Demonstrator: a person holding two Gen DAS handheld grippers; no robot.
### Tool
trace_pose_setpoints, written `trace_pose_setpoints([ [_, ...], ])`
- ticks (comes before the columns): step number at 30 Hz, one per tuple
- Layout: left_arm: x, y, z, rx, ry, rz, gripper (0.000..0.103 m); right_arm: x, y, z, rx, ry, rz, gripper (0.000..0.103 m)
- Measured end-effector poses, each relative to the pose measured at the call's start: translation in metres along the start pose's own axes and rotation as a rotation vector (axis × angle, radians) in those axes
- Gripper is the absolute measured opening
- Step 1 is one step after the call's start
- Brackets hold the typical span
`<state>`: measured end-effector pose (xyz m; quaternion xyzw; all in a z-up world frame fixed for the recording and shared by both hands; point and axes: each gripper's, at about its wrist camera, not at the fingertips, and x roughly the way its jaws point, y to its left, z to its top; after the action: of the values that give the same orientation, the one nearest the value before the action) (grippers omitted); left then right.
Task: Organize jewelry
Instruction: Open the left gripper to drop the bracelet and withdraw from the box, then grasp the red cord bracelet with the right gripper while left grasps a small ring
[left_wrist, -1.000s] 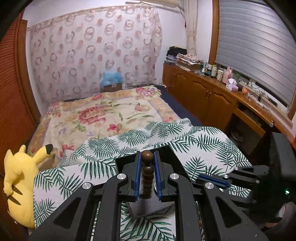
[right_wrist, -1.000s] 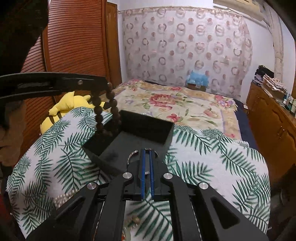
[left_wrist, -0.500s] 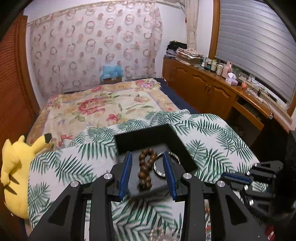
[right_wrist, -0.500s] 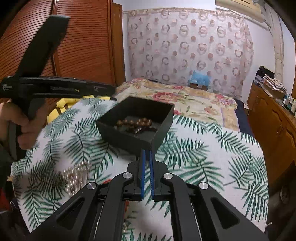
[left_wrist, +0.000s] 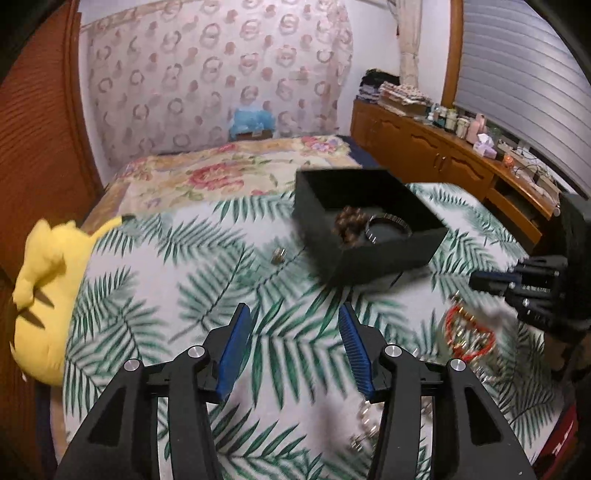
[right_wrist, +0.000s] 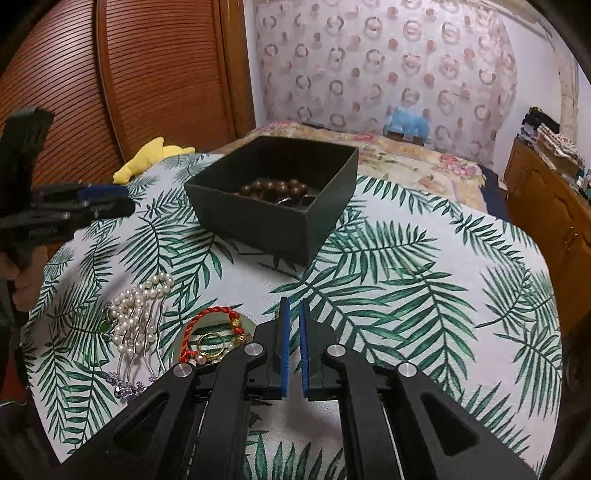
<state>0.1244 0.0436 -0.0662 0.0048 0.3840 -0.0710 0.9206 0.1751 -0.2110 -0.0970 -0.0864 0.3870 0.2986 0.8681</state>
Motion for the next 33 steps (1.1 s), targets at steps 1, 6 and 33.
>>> trace_pose_setpoints([
  [1,0.001,0.003,-0.004,-0.005,0.005,0.000,0.048,0.002,-0.001,0.001,0.003,0.006,0.005,0.019],
  [6,0.006,0.009,-0.016,-0.015,0.023,-0.001,0.048,0.005,-0.002,0.004,0.007,0.016,0.005,0.026],
  [33,0.018,0.003,-0.016,-0.007,0.046,0.004,0.048,-0.005,0.055,-0.008,-0.226,0.068,-0.047,0.020],
])
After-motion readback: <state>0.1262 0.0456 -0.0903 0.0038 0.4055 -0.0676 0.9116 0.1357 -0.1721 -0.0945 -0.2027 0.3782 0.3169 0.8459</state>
